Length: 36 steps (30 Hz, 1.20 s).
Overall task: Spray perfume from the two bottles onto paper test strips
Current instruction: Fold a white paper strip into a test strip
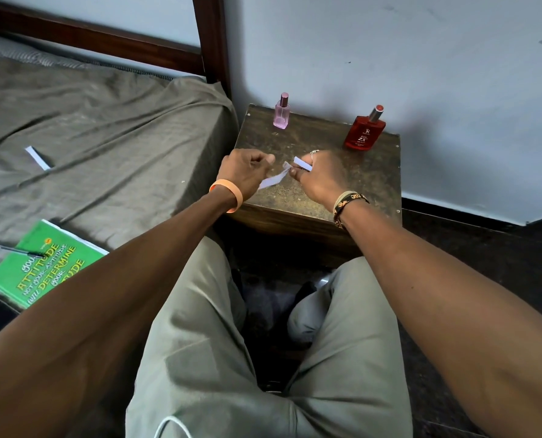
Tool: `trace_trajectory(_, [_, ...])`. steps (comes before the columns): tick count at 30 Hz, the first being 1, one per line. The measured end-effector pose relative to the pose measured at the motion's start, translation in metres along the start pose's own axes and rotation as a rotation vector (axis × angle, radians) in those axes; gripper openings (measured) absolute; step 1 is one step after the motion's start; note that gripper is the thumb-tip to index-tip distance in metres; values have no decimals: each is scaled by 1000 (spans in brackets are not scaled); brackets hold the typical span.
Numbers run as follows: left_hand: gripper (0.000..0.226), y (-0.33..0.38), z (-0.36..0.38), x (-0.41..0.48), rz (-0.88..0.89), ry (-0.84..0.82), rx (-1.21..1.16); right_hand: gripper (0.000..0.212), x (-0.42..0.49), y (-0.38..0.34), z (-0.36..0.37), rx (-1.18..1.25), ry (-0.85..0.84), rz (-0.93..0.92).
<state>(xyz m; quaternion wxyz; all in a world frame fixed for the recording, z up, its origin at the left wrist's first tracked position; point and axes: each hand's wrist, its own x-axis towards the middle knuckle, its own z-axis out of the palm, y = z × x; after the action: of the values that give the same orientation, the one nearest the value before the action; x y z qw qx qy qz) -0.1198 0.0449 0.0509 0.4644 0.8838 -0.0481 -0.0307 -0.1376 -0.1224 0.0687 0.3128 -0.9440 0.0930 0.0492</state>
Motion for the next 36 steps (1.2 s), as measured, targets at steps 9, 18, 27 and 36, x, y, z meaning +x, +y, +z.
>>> trace_trajectory(9, [24, -4, 13, 17, -313, -215, -379, 40, 22, 1, 19, 212, -40, 51])
trace_trajectory(18, [8, -26, 26, 43, -215, -66, -315, 45, 46, 9, 28, 579, -301, 266])
trace_trajectory(27, [20, -42, 34, 90, -437, -76, -430, 19, 81, 18, 61, 513, -291, 332])
trace_trajectory(36, [21, -76, 46, 126, -577, -37, -433, 23, 137, 12, 108, 671, -134, 493])
